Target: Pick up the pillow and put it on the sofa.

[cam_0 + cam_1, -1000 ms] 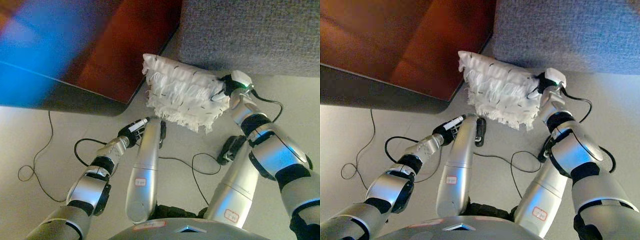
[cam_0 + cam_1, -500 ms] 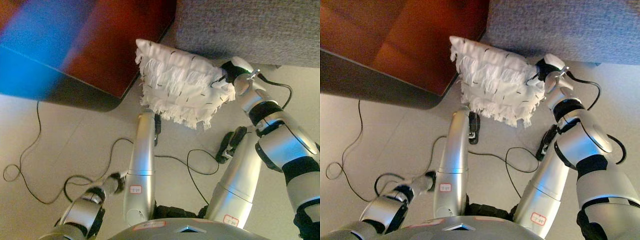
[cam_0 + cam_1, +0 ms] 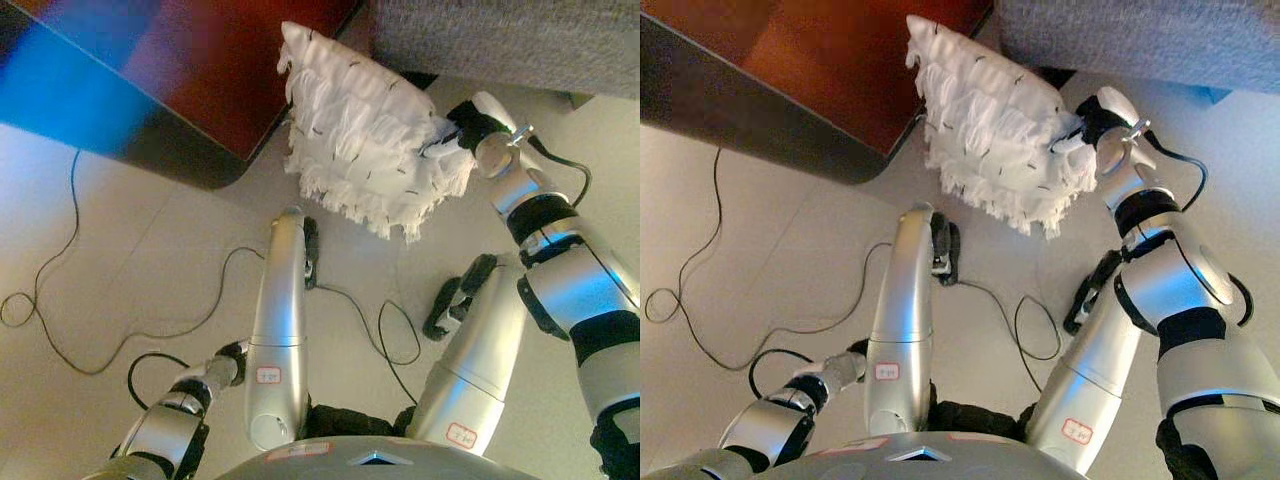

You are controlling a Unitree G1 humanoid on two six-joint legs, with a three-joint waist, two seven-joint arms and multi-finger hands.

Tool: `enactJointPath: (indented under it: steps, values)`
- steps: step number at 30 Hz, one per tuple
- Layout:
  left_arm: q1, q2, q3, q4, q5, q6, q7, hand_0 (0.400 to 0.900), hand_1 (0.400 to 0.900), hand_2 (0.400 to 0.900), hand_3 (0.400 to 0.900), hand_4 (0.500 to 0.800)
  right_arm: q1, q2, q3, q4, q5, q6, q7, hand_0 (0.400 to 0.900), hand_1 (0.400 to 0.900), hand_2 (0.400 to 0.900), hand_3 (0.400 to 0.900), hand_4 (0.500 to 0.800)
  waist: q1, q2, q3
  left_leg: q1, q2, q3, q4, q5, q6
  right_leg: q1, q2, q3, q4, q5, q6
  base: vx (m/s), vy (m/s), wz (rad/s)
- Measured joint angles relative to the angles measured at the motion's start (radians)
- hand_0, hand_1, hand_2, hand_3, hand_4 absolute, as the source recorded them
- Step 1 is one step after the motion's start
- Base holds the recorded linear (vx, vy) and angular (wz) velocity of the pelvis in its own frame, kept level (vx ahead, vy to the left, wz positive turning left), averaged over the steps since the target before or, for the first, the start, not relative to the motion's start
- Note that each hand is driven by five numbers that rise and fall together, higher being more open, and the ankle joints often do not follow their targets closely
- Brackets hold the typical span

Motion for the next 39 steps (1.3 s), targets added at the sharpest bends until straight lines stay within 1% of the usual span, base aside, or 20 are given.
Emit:
enactJointPath:
  steps: [1,2,4,6,8,9,11,12,13,15,16,17,18,21,25,28,30,33,35,39]
  values:
    - [0.000,-0.005,0.000,-0.003,0.007,-0.001,0.001,0.900,0.900,0.900,0.900,0.800,0.003,0.001,0.000,-0.004,0.000,0.000,0.000,0.400,0.400,0.400,0.400,0.500,-0.001,-0.001,-0.001,0.016,0.003,0.005,-0.037,0.001,0.000,0.016,-0.001,-0.014,-0.039,0.005,-0.005,0.04,0.011,-0.08]
    - [-0.002,-0.010,0.000,-0.008,0.008,-0.003,0.001,0.900,0.900,0.900,0.900,0.800,0.011,0.003,0.000,-0.007,-0.001,-0.001,0.001,0.400,0.400,0.400,0.400,0.500,-0.003,-0.002,-0.001,0.040,0.006,0.017,-0.094,0.002,0.002,0.039,-0.002,-0.032,-0.097,0.015,-0.020,0.03,0.007,-0.09]
    - [0.000,-0.015,0.000,-0.010,0.011,-0.004,0.002,0.900,0.900,0.900,0.900,0.800,0.044,0.010,0.001,-0.013,-0.013,-0.007,0.000,0.400,0.400,0.400,0.400,0.500,-0.001,-0.003,-0.003,0.111,0.016,0.046,-0.193,0.023,0.025,0.104,-0.003,-0.053,-0.192,0.038,-0.052,0.03,0.001,-0.09]
    - [0.014,-0.015,0.000,-0.010,0.011,-0.010,0.010,0.900,0.900,0.900,0.900,0.800,0.087,0.028,0.002,-0.017,-0.018,-0.013,0.000,0.400,0.400,0.400,0.400,0.500,0.005,-0.006,-0.025,0.164,0.017,0.056,-0.265,0.050,0.024,0.158,-0.002,-0.072,-0.266,0.064,-0.038,0.05,-0.021,-0.06]
    - [0.011,-0.020,0.000,-0.014,0.015,-0.015,0.025,0.900,0.900,0.900,0.900,0.800,0.123,0.035,0.002,-0.018,-0.018,-0.019,-0.002,0.400,0.400,0.400,0.400,0.500,0.015,-0.008,-0.029,0.238,0.016,0.068,-0.368,0.093,0.024,0.232,-0.016,-0.108,-0.373,0.114,-0.030,0.10,-0.038,-0.04]
    - [0.012,-0.022,0.001,-0.014,0.018,-0.018,0.025,0.900,0.900,0.900,0.900,0.800,0.136,0.039,0.002,-0.018,-0.019,-0.019,-0.001,0.400,0.400,0.400,0.400,0.500,0.018,-0.012,-0.034,0.275,0.015,0.076,-0.419,0.106,0.033,0.268,-0.023,-0.128,-0.424,0.129,-0.039,0.13,-0.038,-0.02]
    - [0.018,-0.024,0.002,-0.015,0.021,-0.019,0.038,0.900,0.900,0.900,0.900,0.800,0.186,0.035,0.002,-0.064,-0.032,-0.019,-0.004,0.400,0.400,0.400,0.400,0.500,0.016,-0.017,-0.039,0.367,0.005,0.080,-0.518,0.192,0.039,0.365,-0.040,-0.166,-0.523,0.196,-0.018,0.16,-0.038,-0.02]
    - [0.024,-0.023,0.002,-0.015,0.021,-0.019,0.042,0.900,0.900,0.900,0.900,0.800,0.208,0.036,0.002,-0.085,-0.048,-0.020,-0.002,0.400,0.400,0.400,0.400,0.500,0.018,-0.026,-0.045,0.407,0.003,0.086,-0.550,0.215,0.040,0.399,-0.040,-0.174,-0.550,0.207,-0.018,0.19,-0.048,0.01]
    - [0.023,-0.026,0.007,-0.017,0.035,-0.016,0.048,0.900,0.900,0.900,0.900,0.800,0.227,0.032,0.002,-0.108,-0.060,-0.020,-0.001,0.400,0.400,0.400,0.400,0.500,0.013,-0.030,-0.048,0.455,0.000,0.091,-0.596,0.223,0.043,0.451,-0.047,-0.195,-0.596,0.211,-0.015,0.19,-0.057,0.03]
    - [0.021,-0.025,0.007,-0.034,0.056,-0.015,0.053,0.900,0.900,0.900,0.900,0.800,0.264,0.017,0.002,-0.145,-0.060,-0.019,0.005,0.400,0.400,0.400,0.400,0.500,0.015,-0.045,-0.054,0.548,-0.004,0.106,-0.681,0.239,0.030,0.545,-0.055,-0.224,-0.672,0.224,-0.009,0.17,-0.057,0.03]
    - [0.021,-0.025,0.008,-0.035,0.057,-0.014,0.054,0.900,0.900,0.900,0.900,0.800,0.267,0.015,0.002,-0.148,-0.060,-0.019,0.007,0.400,0.400,0.400,0.400,0.500,0.014,-0.045,-0.054,0.558,-0.004,0.106,-0.689,0.240,0.029,0.557,-0.055,-0.228,-0.681,0.225,-0.009,0.17,-0.065,0.00]
    - [0.018,-0.022,0.010,-0.044,0.062,-0.011,0.059,0.900,0.900,0.900,0.900,0.800,0.304,-0.004,0.002,-0.193,-0.061,-0.019,0.021,0.400,0.400,0.400,0.400,0.500,0.018,-0.059,-0.062,0.651,-0.006,0.111,-0.770,0.253,0.023,0.654,-0.055,-0.260,-0.758,0.235,-0.008,0.11,-0.064,-0.02]
    - [0.019,-0.020,0.012,-0.043,0.079,-0.010,0.060,0.900,0.900,0.900,0.900,0.800,0.314,-0.005,0.002,-0.210,-0.061,-0.019,0.025,0.400,0.400,0.400,0.400,0.500,0.017,-0.072,-0.069,0.688,-0.005,0.120,-0.802,0.257,0.022,0.686,-0.056,-0.269,-0.784,0.237,-0.009,0.13,-0.080,-0.03]
    - [0.023,-0.019,0.033,-0.046,0.099,-0.002,0.069,0.900,0.900,0.900,0.900,0.800,0.363,-0.032,0.002,-0.278,-0.061,-0.019,0.051,0.400,0.400,0.400,0.400,0.500,0.015,-0.102,-0.086,0.822,-0.004,0.131,-0.935,0.288,0.018,0.823,-0.053,-0.329,-0.909,0.266,-0.008,0.14,-0.060,-0.05]
    - [0.049,-0.002,0.060,-0.050,0.133,0.023,0.090,0.900,0.900,0.900,0.900,0.800,0.442,-0.093,-0.001,-0.404,-0.061,-0.013,0.093,0.400,0.400,0.400,0.400,0.500,0.008,-0.128,-0.119,0.995,-0.004,0.149,-1.107,0.337,0.010,0.996,-0.023,-0.374,-1.087,0.317,-0.003,0.21,-0.056,-0.05]
    - [0.098,-0.001,0.077,-0.052,0.150,0.047,0.093,0.900,0.900,0.900,0.900,0.800,0.479,-0.123,-0.002,-0.491,-0.062,-0.006,0.133,0.400,0.400,0.400,0.400,0.500,-0.016,-0.130,-0.167,1.111,0.004,0.167,-1.251,0.382,0.007,1.124,0.016,-0.404,-1.262,0.384,0.004,0.24,-0.029,-0.11]
    - [0.126,0.000,0.089,-0.052,0.167,0.056,0.097,0.900,0.900,0.900,0.900,0.800,0.508,-0.146,-0.003,-0.547,-0.074,-0.003,0.172,0.400,0.400,0.400,0.400,0.500,-0.019,-0.130,-0.204,1.187,0.008,0.185,-1.340,0.406,0.005,1.208,0.042,-0.419,-1.381,0.432,0.009,0.17,-0.004,-0.10]
    - [0.169,0.004,0.114,-0.051,0.180,0.070,0.096,0.900,0.900,0.900,0.900,0.800,0.539,-0.153,-0.016,-0.619,-0.097,0.004,0.220,0.400,0.400,0.400,0.400,0.500,-0.040,-0.145,-0.271,1.245,0.009,0.205,-1.409,0.416,0.001,1.278,0.063,-0.423,-1.492,0.471,0.013,0.16,-0.015,-0.12]
    - [0.187,0.004,0.151,-0.051,0.202,0.071,0.095,0.900,0.900,0.900,0.900,0.800,0.550,-0.163,-0.035,-0.676,-0.100,0.007,0.264,0.400,0.400,0.400,0.400,0.500,-0.043,-0.152,-0.289,1.293,0.011,0.217,-1.458,0.427,-0.005,1.327,0.078,-0.424,-1.562,0.496,0.013,0.11,-0.015,-0.13]
    - [0.197,0.007,0.193,-0.051,0.215,0.075,0.083,0.900,0.900,0.900,0.900,0.800,0.552,-0.206,-0.073,-0.766,-0.090,0.011,0.314,0.400,0.400,0.400,0.400,0.500,-0.048,-0.159,-0.310,1.366,0.012,0.237,-1.548,0.458,-0.012,1.382,0.098,-0.423,-1.631,0.519,0.014,0.12,-0.020,-0.14]
